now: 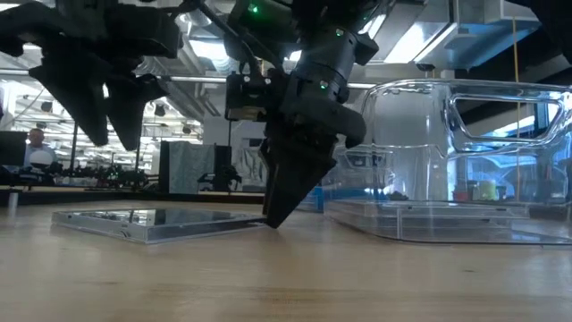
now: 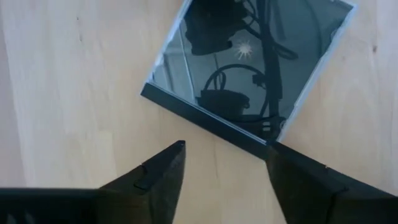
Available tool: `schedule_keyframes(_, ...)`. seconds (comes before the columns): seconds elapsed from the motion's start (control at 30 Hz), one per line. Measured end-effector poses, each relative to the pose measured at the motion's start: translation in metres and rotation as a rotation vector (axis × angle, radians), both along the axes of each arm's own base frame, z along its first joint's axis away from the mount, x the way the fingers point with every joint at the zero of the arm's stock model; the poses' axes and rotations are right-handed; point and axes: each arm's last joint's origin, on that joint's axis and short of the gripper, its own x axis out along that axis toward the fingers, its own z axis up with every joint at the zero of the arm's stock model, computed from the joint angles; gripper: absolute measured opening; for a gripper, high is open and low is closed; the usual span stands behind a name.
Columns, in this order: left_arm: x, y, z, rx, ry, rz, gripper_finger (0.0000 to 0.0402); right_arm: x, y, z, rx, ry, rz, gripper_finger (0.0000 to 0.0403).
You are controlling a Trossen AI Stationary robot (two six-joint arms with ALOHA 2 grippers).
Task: Pick & place jewel cases by type
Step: Put the black CD case into the bottom transparent bin
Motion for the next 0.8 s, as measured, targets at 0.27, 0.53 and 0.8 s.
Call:
schedule_keyframes(0.27,0.006,-0.016,-0.021,-0.074,0.095,-0.043,0.027,0.001,-0.002,-0.002,0.009,0.004,-0.01,0.0139)
schedule_keyframes(0.53,0.008,-0.038,-0.046,-0.009,0.159,-0.021,0.0271,0.001,-0.002,-0.002,0.01,0.002,-0.012,0.0139)
schedule_keyframes(0.8,0.014,-0.034,-0.066,-0.008,0.23,0.136,0.0269,0.001,-0.003,-0.003,0.009,0.003,-0.012,0.0139)
